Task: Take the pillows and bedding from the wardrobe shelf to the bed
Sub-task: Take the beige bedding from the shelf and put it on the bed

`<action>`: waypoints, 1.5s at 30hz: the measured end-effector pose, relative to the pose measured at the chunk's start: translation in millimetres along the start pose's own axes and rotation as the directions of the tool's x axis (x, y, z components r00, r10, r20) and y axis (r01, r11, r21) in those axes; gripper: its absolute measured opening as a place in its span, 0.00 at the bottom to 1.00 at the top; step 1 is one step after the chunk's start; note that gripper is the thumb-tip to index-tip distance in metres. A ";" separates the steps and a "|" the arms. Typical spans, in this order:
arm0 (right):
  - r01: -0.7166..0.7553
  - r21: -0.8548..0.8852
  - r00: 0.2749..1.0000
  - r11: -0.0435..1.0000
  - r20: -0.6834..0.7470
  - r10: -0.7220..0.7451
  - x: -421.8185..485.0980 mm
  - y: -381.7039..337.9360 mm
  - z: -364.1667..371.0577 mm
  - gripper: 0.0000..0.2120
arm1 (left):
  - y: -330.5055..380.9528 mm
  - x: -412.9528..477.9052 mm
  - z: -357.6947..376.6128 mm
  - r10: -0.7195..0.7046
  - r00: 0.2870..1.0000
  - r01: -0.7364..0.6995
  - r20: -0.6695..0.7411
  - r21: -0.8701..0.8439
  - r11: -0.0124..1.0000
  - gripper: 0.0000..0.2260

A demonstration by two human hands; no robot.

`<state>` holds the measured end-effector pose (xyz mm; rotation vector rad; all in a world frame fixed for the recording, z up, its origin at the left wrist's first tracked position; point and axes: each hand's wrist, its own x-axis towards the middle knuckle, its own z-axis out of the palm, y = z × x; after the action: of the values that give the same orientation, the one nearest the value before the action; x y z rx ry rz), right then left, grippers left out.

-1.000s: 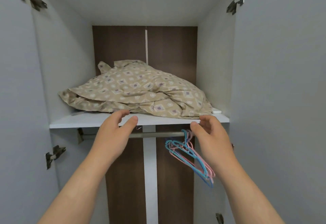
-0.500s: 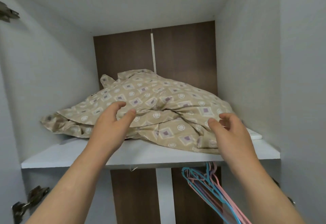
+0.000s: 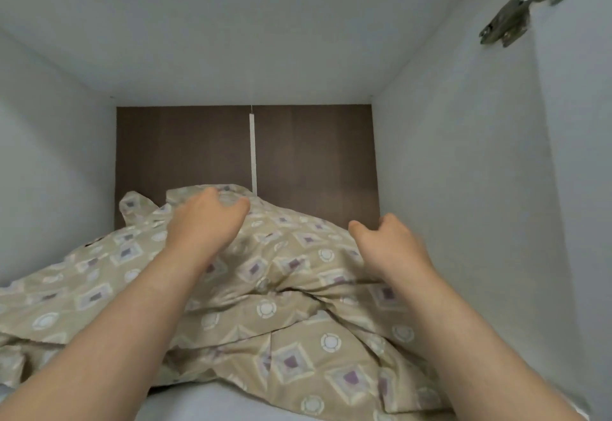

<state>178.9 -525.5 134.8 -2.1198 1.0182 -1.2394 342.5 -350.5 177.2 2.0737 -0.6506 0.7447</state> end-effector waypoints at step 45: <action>0.230 0.068 0.934 0.971 -0.295 -0.201 -52.6 23.3 -38.7 0.23 | -63.2 -52.1 -62.5 -0.158 0.897 0.040 -0.412 -0.280 0.959 0.24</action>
<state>120.0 -499.3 109.3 -2.0553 0.8295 -1.7080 331.4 -255.7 138.4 1.6101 -0.3650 0.9628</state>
